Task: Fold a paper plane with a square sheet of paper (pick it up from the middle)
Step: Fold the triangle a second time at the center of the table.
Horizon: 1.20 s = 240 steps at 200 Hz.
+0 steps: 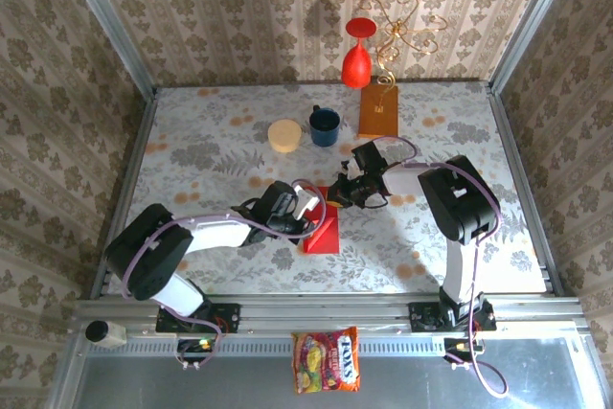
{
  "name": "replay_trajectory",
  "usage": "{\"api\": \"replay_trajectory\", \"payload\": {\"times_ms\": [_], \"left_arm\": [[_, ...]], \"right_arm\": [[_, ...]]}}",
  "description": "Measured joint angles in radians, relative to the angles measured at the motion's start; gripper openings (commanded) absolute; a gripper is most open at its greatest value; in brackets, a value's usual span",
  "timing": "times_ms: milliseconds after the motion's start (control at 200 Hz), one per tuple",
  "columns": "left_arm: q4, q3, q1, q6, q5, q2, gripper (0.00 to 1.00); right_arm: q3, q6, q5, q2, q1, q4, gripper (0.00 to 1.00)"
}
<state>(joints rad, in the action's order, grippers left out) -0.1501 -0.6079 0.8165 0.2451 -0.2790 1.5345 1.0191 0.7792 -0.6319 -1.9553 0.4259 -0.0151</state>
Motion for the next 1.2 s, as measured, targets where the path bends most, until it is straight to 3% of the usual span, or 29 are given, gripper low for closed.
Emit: {"api": "replay_trajectory", "payload": {"times_ms": [1200], "left_arm": [[-0.004, -0.003, -0.001, -0.007, 0.037, 0.041, 0.0]], "right_arm": [[-0.013, -0.014, -0.011, 0.0, -0.005, 0.026, 0.0]]}}
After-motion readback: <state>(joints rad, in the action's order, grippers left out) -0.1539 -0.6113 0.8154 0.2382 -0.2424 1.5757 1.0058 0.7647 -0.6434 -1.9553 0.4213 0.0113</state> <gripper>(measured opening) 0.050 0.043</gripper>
